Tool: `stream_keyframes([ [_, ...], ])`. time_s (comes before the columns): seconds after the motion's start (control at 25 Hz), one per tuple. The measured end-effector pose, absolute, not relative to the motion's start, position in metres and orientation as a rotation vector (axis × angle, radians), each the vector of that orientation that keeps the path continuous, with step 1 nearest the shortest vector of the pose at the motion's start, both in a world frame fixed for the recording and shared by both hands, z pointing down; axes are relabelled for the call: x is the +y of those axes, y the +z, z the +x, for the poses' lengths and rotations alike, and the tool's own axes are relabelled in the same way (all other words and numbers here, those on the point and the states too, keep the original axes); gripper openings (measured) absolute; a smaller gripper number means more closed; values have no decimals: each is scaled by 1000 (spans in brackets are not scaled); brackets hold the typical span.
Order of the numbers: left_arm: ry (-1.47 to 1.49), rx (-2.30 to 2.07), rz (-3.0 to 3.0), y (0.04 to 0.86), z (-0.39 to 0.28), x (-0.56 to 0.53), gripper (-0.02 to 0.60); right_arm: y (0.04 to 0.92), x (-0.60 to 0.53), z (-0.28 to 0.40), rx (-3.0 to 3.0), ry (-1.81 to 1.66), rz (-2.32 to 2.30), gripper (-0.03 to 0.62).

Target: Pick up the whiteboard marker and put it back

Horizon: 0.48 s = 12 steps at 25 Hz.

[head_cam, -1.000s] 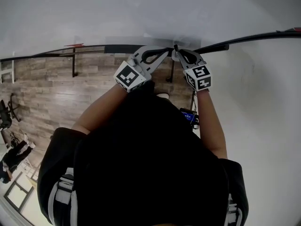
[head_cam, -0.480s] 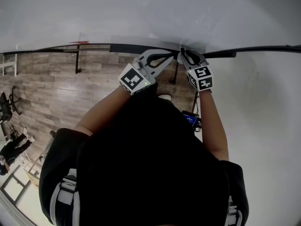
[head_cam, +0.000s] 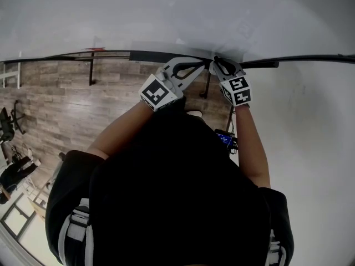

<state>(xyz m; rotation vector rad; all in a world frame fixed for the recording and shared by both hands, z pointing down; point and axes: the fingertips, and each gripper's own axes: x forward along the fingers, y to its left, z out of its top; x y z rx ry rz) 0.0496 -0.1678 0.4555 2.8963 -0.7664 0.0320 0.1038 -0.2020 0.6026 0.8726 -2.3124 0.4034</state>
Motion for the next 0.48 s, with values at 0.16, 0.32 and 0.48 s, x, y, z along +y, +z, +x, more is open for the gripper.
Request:
stream_keyframes([
  [0.16,32,-764,2899,454,50,-168,3,596,-201,103,-2333,392,876,63],
  [0.32,40,-762,2911,452,50,-167,3,583,-197,100,-2376,371,881,63],
  [0.48,50,-755,2927,448,52,-167,3,567,-197,102,-2413,347,907,63],
])
